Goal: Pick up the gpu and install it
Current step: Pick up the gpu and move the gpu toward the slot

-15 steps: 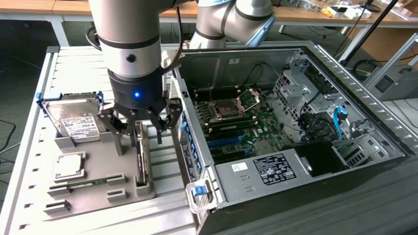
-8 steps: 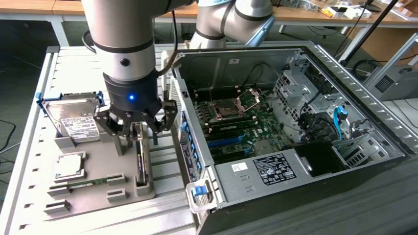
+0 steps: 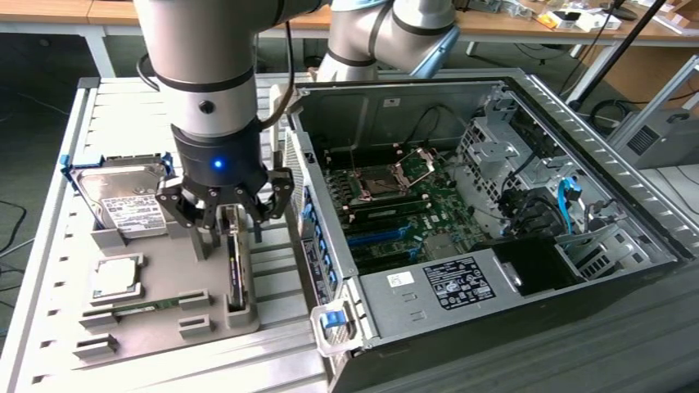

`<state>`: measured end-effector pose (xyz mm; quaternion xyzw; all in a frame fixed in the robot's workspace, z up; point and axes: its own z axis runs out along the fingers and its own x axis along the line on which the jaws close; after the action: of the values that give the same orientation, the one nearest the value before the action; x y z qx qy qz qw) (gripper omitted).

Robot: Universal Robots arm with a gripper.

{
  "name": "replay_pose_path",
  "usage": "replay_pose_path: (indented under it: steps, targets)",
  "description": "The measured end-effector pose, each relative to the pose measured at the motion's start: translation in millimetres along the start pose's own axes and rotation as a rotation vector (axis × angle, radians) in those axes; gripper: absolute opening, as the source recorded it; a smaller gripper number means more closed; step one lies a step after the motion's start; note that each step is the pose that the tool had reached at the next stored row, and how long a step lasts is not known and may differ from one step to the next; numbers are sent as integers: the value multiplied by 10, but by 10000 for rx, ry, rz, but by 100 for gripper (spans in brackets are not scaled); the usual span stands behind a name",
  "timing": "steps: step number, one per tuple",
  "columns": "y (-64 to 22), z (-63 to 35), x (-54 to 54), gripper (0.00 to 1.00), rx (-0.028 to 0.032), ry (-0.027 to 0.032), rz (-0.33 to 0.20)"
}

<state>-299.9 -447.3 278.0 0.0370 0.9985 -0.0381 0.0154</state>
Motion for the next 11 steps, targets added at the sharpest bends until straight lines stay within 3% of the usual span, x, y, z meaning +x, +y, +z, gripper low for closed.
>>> replay_pose_path:
  steps: [11]
  targets:
    - [13, 107, 10, 54, -22, 2, 0]
